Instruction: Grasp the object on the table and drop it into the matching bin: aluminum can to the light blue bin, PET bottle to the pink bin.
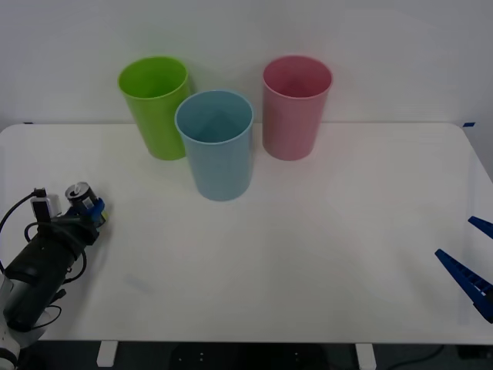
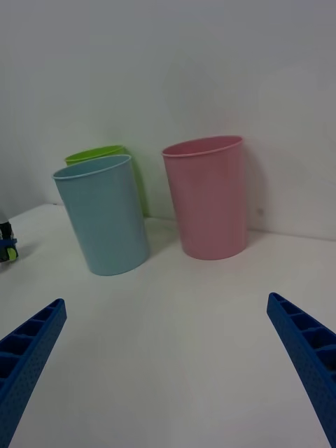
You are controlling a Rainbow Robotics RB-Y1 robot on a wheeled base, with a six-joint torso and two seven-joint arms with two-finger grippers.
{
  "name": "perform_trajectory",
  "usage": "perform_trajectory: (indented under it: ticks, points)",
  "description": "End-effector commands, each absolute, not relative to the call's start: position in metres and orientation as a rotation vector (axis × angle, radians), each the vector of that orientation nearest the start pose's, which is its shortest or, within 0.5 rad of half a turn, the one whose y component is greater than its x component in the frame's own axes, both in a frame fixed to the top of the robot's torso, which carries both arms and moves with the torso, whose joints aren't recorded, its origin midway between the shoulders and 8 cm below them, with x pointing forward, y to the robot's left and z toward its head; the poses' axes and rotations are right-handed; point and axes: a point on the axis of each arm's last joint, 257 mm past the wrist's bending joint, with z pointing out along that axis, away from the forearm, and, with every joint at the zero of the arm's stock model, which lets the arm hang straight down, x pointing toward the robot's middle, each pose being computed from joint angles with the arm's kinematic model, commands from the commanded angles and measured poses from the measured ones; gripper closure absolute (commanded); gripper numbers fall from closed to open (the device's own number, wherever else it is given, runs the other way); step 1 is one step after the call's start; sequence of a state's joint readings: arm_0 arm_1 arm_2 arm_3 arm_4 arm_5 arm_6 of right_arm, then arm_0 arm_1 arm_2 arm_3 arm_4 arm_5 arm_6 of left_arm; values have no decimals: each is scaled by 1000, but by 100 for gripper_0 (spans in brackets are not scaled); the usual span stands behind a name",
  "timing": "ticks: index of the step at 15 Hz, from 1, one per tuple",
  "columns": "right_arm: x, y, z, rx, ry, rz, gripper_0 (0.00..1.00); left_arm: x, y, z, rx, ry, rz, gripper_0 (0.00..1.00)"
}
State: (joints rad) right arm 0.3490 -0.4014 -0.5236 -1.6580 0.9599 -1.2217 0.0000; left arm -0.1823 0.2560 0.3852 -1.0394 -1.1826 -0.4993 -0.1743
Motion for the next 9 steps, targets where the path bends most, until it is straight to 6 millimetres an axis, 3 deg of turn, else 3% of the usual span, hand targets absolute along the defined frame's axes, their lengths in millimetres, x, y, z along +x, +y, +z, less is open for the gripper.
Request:
perform_trajectory:
  ticks: [1, 5, 9]
  points:
    - [342, -330, -169, -465, 1441, 567, 0, 548, 379, -305, -44, 1706, -165, 100]
    - [342, -330, -169, -465, 1441, 567, 0, 544, 378, -301, -26, 1695, -186, 100]
    - [342, -330, -169, -465, 1441, 567, 0, 535, 370, -274, 8, 1639, -198, 100]
